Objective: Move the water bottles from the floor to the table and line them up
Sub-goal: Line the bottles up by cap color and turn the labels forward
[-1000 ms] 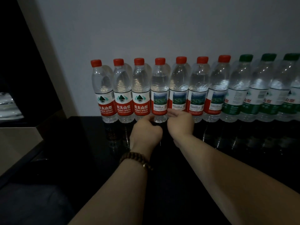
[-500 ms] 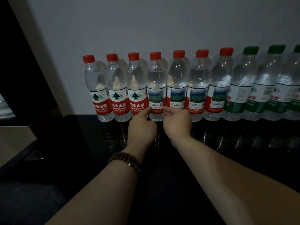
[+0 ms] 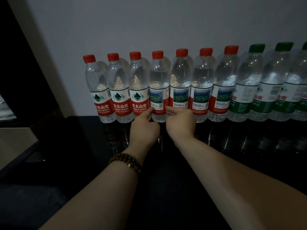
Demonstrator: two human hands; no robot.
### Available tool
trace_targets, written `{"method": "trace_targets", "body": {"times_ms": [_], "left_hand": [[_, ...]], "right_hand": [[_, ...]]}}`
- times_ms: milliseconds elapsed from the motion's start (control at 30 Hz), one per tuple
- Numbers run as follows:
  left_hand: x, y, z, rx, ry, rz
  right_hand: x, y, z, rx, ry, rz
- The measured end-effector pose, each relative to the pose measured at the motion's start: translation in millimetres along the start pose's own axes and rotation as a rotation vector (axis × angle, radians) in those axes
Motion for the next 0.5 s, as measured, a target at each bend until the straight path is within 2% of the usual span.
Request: {"method": "trace_targets", "body": {"times_ms": [133, 267, 500], "left_hand": [[1.8, -1.1, -0.3, -0.037, 0.044, 0.025], [0.4, 1.5, -2.3, -0.041, 0.07, -0.017], [1.3, -0.4, -0.1, -0.112, 0.028, 0.011]], "right_hand": [[-0.2, -0.1, -0.3, 0.009, -0.002, -0.005], [-0.9, 2.6, -0.1, 0.05, -0.002, -0.045], [0.5, 1.4, -0.9, 0.035, 0.002, -0.027]]}}
Point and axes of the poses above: each hand's wrist, its own x-axis away from the middle knuckle, its own y-axis out of the palm, z = x × y, the point moved 2 cm from there along -x, towards the middle knuckle, and after that the axes turned 7 degrees about x, right-handed, at the moved point
